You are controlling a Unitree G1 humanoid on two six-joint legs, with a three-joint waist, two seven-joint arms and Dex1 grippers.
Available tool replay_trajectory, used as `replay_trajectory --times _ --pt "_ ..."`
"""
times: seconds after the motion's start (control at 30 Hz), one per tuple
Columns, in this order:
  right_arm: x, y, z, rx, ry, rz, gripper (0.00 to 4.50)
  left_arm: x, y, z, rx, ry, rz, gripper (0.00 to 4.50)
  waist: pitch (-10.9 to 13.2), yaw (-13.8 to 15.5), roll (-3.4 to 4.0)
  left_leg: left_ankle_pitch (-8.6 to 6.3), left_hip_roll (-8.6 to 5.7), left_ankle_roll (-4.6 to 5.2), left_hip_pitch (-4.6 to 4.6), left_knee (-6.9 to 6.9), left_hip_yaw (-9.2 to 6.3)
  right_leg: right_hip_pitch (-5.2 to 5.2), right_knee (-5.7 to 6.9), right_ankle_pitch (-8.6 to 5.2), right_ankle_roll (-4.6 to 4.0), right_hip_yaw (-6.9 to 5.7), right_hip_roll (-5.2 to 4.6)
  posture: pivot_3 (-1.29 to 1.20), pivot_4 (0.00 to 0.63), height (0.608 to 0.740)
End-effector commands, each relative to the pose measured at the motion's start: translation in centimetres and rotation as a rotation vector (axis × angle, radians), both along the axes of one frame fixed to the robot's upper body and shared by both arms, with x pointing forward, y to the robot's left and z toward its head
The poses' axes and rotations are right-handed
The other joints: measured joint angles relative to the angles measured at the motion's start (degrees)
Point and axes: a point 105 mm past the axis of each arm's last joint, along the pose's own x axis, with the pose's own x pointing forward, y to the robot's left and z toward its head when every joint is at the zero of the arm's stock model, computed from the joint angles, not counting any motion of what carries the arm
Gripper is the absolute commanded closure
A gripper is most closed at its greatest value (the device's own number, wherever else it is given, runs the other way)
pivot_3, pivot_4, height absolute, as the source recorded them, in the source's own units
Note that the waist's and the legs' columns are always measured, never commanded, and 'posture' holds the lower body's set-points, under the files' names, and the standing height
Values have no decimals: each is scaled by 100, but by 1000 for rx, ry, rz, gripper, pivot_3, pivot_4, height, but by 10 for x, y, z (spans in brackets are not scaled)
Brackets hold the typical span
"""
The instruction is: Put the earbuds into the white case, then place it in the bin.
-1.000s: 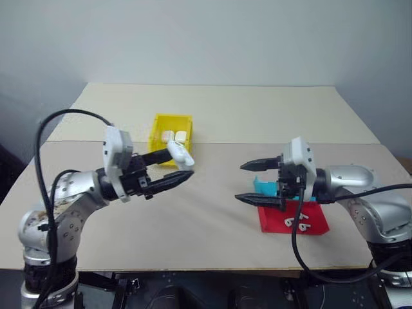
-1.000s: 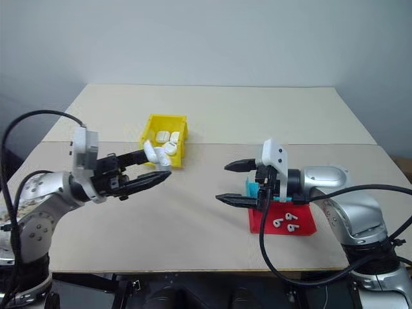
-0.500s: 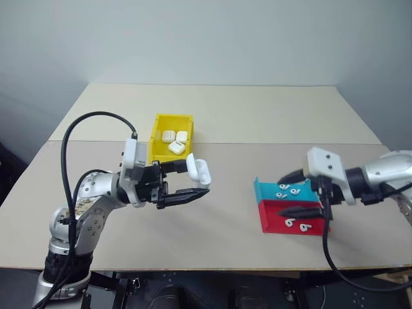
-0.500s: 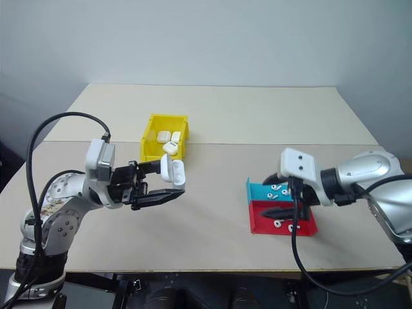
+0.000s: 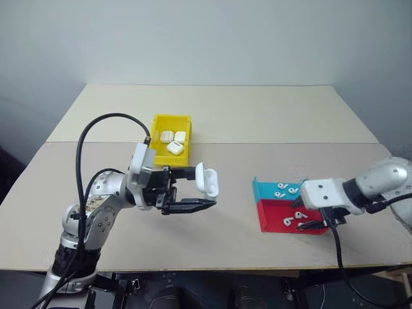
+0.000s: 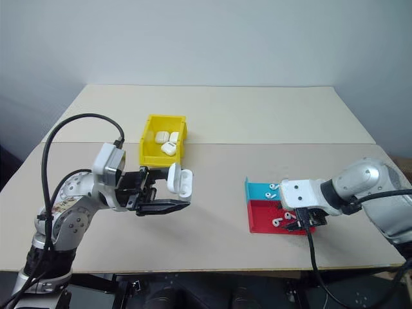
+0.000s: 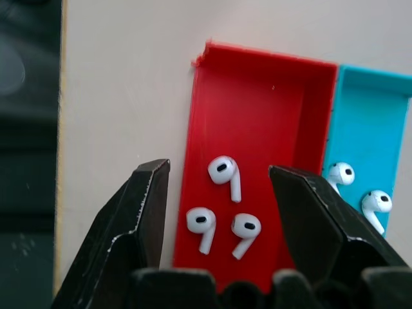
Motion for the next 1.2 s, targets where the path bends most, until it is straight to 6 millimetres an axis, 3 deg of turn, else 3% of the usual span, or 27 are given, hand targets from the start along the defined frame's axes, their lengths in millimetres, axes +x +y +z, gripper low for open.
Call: replay_trajectory --times 0.03,0.43,0.83,0.93,1.1,1.2 --pt "8 -2 -6 -59 -10 49 1637 -4 -1 7 -21 -46 -3 1728 0 8 0 1 0 -1 -1 -1 0 -1 0 0 0 0 0 0 150 740" --pt "19 -4 -22 -108 3 113 1637 -10 3 5 -28 -33 47 1728 0 32 1 17 0 -28 -5 5 0 -2 1 0 0 -3 -1 0 150 740" --pt "18 -5 -31 -112 24 113 1637 -16 4 5 -29 -24 74 1728 0 33 2 16 0 -28 -5 5 0 0 0 0 0 -3 -1 0 150 740" --pt "18 -6 -33 -116 26 117 2203 -16 4 5 -30 -24 80 1728 0 32 2 17 0 -29 -5 4 1 -1 0 0 0 -3 -1 0 150 740" --pt "17 -6 -36 -113 37 122 3839 -16 4 5 -30 -25 87 1728 0 32 2 17 0 -28 -2 4 0 3 0 0 0 -4 -1 0 150 740" --pt "16 -4 -37 -106 42 123 3907 -17 6 5 -28 -24 90 1728 0 32 2 16 0 -28 -1 4 0 4 0 0 0 -4 -1 0 150 740"
